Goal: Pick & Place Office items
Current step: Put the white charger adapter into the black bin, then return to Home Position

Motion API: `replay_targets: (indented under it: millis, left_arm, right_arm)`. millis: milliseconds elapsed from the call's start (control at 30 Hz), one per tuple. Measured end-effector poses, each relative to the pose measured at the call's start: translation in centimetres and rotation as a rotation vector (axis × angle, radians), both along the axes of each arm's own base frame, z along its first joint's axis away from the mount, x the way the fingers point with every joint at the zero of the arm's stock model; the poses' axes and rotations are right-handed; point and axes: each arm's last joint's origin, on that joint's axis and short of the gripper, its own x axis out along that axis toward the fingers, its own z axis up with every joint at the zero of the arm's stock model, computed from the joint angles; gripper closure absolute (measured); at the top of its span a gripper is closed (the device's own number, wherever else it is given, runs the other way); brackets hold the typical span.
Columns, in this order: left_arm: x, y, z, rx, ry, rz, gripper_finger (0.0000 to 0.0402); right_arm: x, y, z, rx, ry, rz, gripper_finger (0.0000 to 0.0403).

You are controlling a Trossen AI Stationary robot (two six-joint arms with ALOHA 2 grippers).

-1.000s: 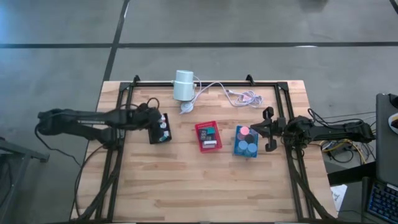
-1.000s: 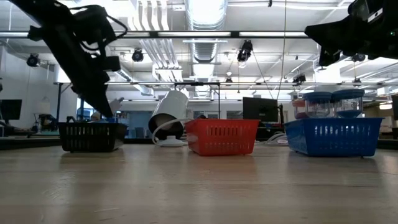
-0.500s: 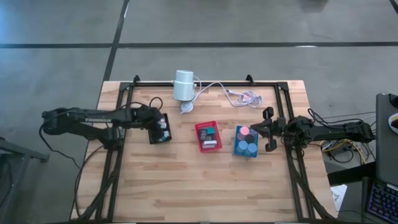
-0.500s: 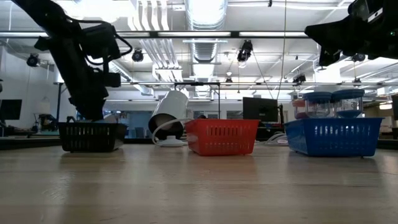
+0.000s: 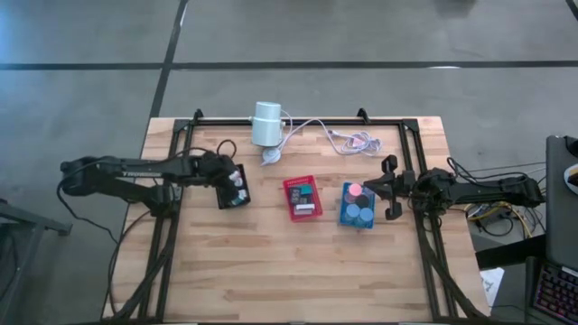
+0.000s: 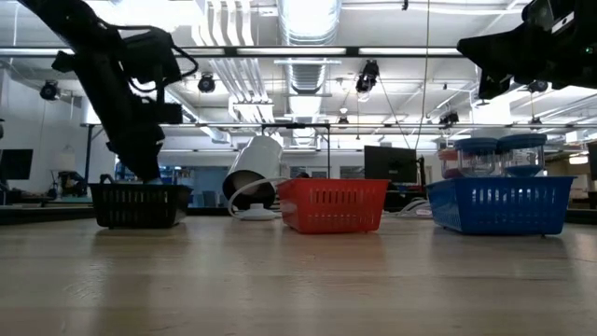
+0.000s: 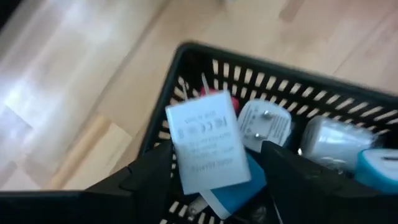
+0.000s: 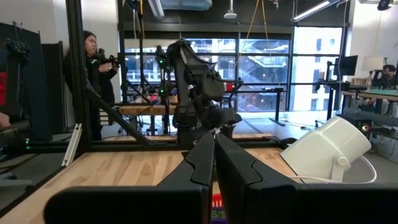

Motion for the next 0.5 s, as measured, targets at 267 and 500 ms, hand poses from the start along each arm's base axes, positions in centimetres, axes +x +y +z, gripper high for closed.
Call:
replay_targets:
  millis: [267, 500]
  left_arm:
    - [-1.1, -0.3, 3.2, 0.085, -0.156, -0.057, 0.0162]
    - [-2.8, -1.7, 5.3, 0.073, -0.498, -0.361, 0.0241]
  right_arm:
    - [0.0, 0.0, 0.0, -0.001, 0.001, 0.000, 0.0390]
    - [0.0, 0.0, 0.0, -0.005, 0.006, -0.003, 0.0390]
